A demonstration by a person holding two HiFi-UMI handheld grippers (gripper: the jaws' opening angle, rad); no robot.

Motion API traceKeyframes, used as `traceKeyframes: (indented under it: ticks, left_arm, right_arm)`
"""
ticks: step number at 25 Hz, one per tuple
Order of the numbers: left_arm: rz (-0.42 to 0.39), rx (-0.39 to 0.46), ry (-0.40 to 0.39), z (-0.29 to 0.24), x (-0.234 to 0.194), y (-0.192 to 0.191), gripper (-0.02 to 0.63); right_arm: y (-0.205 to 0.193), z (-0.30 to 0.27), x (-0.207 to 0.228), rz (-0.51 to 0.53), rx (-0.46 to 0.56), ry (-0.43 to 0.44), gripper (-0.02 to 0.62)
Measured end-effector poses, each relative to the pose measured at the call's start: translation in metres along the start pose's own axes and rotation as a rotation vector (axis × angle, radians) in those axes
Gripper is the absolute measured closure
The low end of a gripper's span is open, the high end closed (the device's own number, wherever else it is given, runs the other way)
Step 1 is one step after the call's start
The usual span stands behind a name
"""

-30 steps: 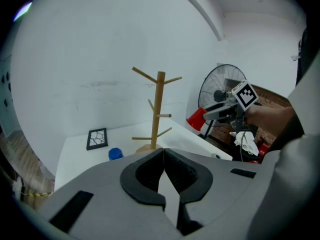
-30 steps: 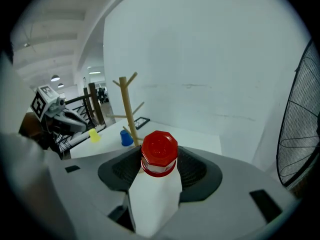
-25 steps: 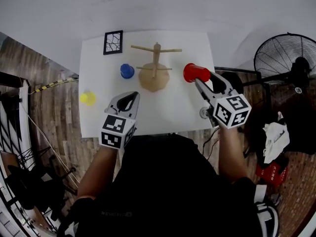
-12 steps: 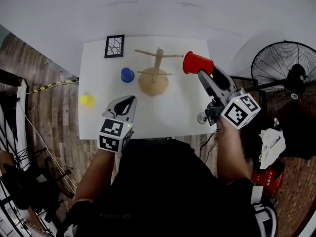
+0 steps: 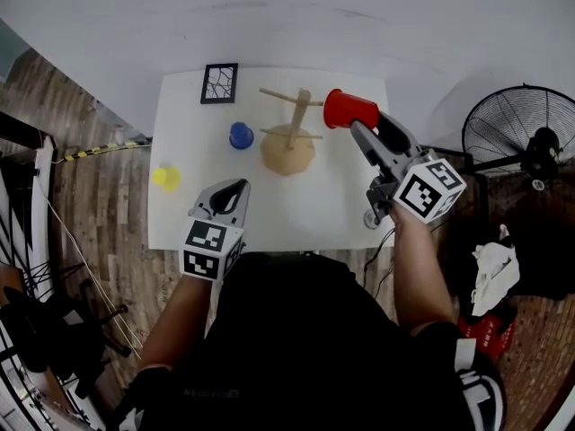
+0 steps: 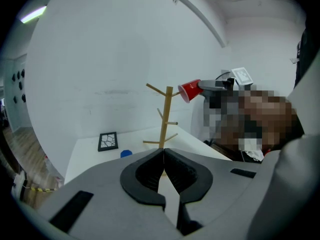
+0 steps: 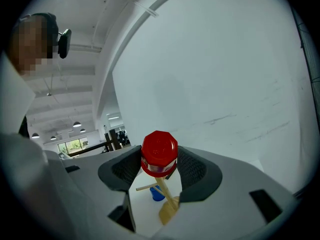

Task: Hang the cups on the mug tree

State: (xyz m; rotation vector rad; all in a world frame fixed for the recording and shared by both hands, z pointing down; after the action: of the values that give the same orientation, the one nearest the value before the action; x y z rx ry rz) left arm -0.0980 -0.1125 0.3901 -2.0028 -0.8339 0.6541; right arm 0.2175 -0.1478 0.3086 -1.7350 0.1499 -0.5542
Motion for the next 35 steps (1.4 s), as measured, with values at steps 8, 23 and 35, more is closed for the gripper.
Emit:
traceKeyframes:
  ticks: [8, 23, 35]
  left_arm:
    - [0.008, 0.005, 0.007, 0.006, -0.001, -0.006, 0.591]
    - [0.017, 0.008, 0.0, 0.009, -0.006, -0.01, 0.591]
    - [-0.01, 0.014, -0.037, 0.005, -0.007, 0.001, 0.591]
  right_arm:
    - [-0.014, -0.021, -0.003, -0.005, -0.054, 0.021, 0.373]
    - [-0.031, -0.025, 0.0, 0.027, -0.121, -0.045, 0.373]
    - [-0.061, 0.011, -0.02, 0.205, -0.186, -0.15, 0.448]
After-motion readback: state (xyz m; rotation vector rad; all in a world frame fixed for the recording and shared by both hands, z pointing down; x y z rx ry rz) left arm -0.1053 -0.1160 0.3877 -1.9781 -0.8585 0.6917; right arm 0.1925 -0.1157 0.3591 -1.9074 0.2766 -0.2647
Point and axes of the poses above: the fingertips, and each gripper's own axes: z backward along the fingers, x to its right, y out of its top, the point moved 9 cm from there along z, backward along the fingers, and after that the axes turned 6 degrees about -y, right-handed, at the moved point
